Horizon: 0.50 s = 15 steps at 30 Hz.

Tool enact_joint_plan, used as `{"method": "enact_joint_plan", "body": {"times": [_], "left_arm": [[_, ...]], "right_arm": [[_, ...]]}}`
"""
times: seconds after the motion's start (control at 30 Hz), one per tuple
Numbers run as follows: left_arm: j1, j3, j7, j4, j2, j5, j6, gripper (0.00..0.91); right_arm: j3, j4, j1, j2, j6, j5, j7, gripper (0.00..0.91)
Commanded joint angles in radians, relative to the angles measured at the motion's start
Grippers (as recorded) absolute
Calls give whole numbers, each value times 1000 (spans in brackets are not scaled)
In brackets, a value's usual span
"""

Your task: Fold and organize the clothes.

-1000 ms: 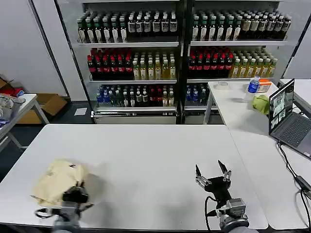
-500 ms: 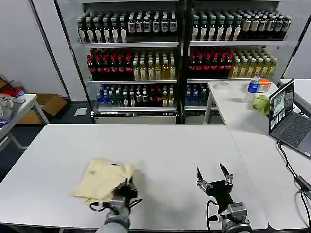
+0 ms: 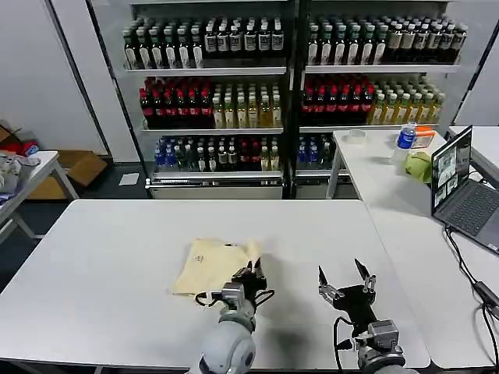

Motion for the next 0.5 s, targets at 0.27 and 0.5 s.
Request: {"method": "enact_joint_plan", "body": {"times": [0.27, 0.5], "left_arm": [[83, -160, 109, -228, 155, -132, -135, 907], [243, -461, 135, -355, 321, -160, -135, 907]], "right_arm": [[-38, -57, 141, 7, 31, 116, 23, 907], [-73, -114, 176, 23, 132, 120, 33, 907]]}}
